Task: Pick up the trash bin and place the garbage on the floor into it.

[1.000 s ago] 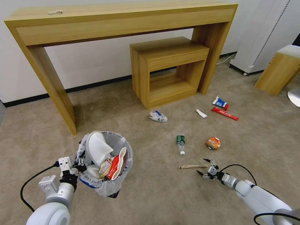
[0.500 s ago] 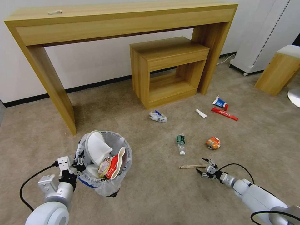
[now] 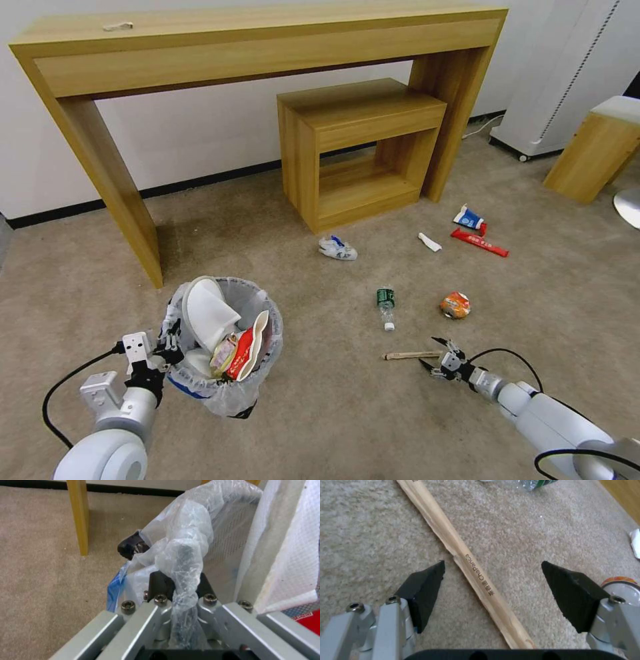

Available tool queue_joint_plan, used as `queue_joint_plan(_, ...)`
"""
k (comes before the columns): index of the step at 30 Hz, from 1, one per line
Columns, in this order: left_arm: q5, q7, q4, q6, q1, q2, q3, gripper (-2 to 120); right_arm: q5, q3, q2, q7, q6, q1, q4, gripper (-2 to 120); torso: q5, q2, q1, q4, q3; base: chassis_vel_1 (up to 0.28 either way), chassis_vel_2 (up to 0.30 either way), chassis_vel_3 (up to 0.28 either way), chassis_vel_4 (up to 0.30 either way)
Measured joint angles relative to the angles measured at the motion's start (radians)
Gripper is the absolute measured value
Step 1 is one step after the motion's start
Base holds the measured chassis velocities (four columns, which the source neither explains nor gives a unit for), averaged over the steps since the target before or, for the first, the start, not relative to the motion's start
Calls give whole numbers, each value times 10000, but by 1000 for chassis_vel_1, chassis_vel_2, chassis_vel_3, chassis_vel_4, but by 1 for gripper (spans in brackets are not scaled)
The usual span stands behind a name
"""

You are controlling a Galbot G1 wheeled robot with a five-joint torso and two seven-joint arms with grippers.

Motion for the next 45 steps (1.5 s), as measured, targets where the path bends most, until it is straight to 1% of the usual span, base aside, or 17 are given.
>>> queue_joint_plan(10,-18,-2,-38,-13,9,-1,-30,3,-17,-80,193,-30,15,111,-298,70,-4,0,0,-3,-1,0,0,0,0)
queue_joint_plan(12,-18,-2,-38,-31,19,-2,-44,3,-17,-96,256,-27,20,130,-325,63,-1,0,0,0,0,0,0,0,0)
queue_joint_plan(13,-18,-2,-38,-31,19,-2,-44,3,-17,-96,256,-27,20,130,-325,63,-1,0,0,0,0,0,0,0,0)
queue_joint_plan(14,-19,-2,-38,-33,19,-2,-47,3,-17,-104,260,-28,23,132,-321,60,0,1,0,1,-1,0,0,0,0)
queue_joint_plan(15,-26,-2,-38,-38,17,-2,-55,3,-15,-111,265,-31,28,131,-315,53,1,0,0,1,0,0,0,0,0)
queue_joint_plan(16,-35,-2,-38,-41,13,-3,-58,3,-16,-113,269,-37,31,131,-316,50,2,0,0,1,0,0,0,0,0)
queue_joint_plan(17,-35,-2,-38,-41,13,-3,-58,3,-16,-113,269,-37,31,131,-316,50,2,0,0,1,0,0,0,0,0)
queue_joint_plan(19,-44,-2,-42,-53,11,-12,-63,3,-12,-112,269,-43,40,131,-316,40,4,0,0,1,0,0,0,0,0)
queue_joint_plan(20,-45,-3,-45,-59,12,-17,-64,3,-11,-109,267,-43,41,131,-317,37,2,0,0,2,0,0,0,0,0)
queue_joint_plan(21,-45,-3,-45,-59,12,-17,-64,3,-11,-109,267,-43,41,131,-317,37,2,0,0,2,0,0,0,0,0)
queue_joint_plan(23,-45,-5,-46,-73,21,-38,-64,3,-8,-95,264,-44,47,112,-316,27,1,0,0,1,0,0,0,0,0)
queue_joint_plan(37,2,-6,-5,-150,52,-93,-59,3,-9,-76,336,-66,70,131,-371,25,-1,0,0,0,0,0,0,0,0)
queue_joint_plan(38,3,-6,8,-151,47,-94,-55,3,-7,-85,349,-66,70,147,-381,21,-2,0,0,0,0,0,0,0,0)
queue_joint_plan(39,3,-6,8,-151,47,-94,-55,3,-7,-85,349,-66,70,147,-381,21,-2,0,0,0,0,0,0,0,0)
queue_joint_plan(42,0,-6,29,-152,24,-91,-46,3,-7,-120,396,-68,70,168,-427,14,-1,0,0,0,0,0,0,0,0)
queue_joint_plan(44,-5,-6,37,-152,10,-85,-45,3,-7,-126,408,-69,70,168,-434,14,-1,0,0,0,0,0,0,0,0)
queue_joint_plan(45,-15,-7,46,-152,-8,-73,-42,3,-6,-130,418,-69,71,168,-434,18,-1,0,0,0,0,0,0,0,0)
